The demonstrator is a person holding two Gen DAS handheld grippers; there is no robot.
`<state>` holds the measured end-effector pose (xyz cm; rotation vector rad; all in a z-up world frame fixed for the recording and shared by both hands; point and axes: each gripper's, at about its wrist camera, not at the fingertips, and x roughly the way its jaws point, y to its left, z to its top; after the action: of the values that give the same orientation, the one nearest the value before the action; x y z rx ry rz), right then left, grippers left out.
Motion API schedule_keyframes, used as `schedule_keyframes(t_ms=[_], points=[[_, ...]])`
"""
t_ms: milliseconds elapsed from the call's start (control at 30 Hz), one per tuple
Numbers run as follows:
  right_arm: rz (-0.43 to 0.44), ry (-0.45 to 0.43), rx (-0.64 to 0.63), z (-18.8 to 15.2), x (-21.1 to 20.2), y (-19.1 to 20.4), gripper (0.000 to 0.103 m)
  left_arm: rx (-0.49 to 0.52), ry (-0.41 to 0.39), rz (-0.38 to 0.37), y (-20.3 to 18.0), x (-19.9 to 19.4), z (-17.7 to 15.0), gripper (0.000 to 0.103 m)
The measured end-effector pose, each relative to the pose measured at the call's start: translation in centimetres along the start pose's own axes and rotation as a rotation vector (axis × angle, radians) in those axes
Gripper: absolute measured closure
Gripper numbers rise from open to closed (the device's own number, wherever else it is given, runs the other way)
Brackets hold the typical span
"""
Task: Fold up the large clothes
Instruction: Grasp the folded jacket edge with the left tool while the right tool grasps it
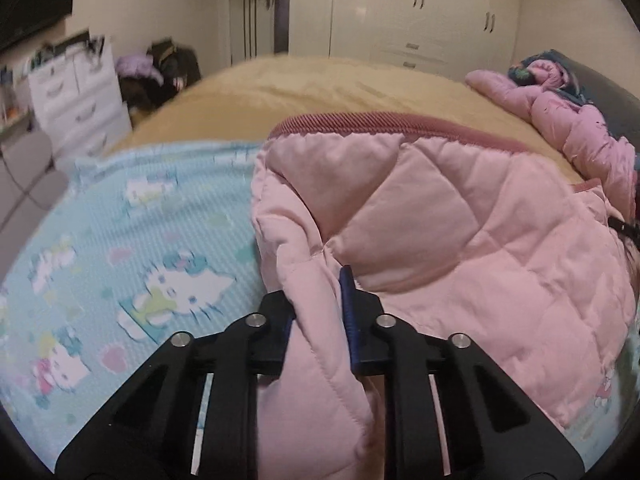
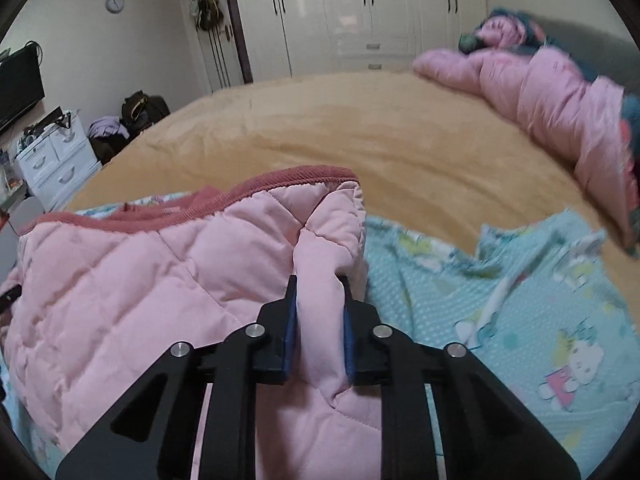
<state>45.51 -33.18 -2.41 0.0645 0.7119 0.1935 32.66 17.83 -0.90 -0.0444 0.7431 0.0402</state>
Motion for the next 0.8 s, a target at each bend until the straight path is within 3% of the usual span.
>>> schedule_keyframes(t_ms=[200, 333, 500, 800], points=[[0.010, -0.195, 0.027, 3.8, -4.5, 0.0, 0.087, 0.009, -0.136, 0.008, 0.4, -3.5, 3.6, 0.093], [-0.025, -0.252, -0.018, 6.5, -4.6, 1.0, 0.088, 0.033, -0.175, 0.037, 0.0, -3.2, 6.1, 0.093], [-0.042, -0.212, 0.008, 9.1, -1.3, 0.8, 0.088, 0.050, -0.168, 0.078, 0.0, -1.4, 7.5, 0.093], [-0.053, -0.113, 0.064, 8.7, 3.5, -0.1, 0.088, 0.015, -0.116, 0.097, 1.1, 2.2, 7.7, 0.093]])
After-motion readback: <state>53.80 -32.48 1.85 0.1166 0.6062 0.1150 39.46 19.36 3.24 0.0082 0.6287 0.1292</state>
